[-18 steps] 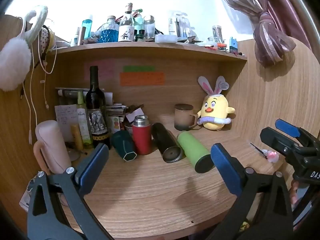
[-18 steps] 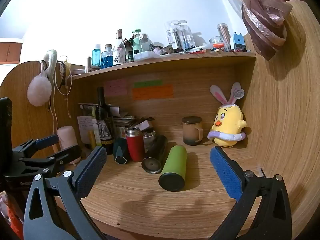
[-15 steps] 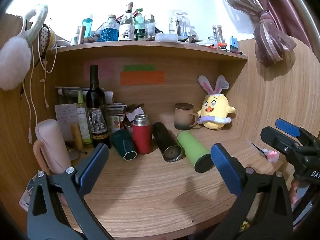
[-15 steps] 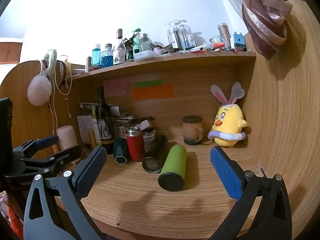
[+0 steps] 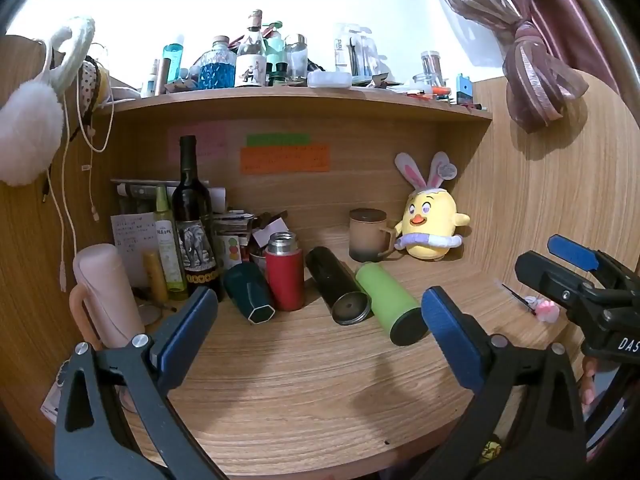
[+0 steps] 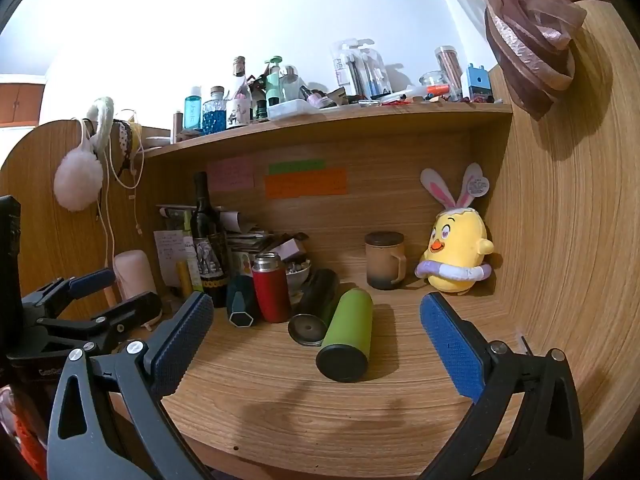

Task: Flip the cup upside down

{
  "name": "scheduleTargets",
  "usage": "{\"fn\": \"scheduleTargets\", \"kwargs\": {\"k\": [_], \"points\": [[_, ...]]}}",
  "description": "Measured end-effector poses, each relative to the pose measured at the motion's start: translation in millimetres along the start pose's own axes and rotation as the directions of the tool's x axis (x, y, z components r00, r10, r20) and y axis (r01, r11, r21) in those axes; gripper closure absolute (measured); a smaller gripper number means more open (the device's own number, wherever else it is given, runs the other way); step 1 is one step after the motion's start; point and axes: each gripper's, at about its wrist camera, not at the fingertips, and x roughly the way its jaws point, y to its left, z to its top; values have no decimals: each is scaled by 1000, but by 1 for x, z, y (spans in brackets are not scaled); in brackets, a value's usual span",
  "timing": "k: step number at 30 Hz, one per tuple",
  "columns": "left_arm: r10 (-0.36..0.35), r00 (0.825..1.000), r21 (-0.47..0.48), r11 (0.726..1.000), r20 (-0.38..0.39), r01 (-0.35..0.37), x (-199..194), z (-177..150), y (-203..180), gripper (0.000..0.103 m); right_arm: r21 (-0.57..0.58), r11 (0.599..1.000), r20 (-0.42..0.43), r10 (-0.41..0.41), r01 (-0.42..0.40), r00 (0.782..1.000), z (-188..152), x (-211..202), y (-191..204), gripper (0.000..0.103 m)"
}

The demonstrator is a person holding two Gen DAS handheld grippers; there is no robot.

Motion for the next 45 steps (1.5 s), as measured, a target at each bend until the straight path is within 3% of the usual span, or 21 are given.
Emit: {"fn": "scheduleTargets", "kwargs": {"k": [45], "points": [[2,1000,6,1000,12,-2,-7,6,-1,0,-8,1000,6,0,1,1000,2,-1,3,0]]}}
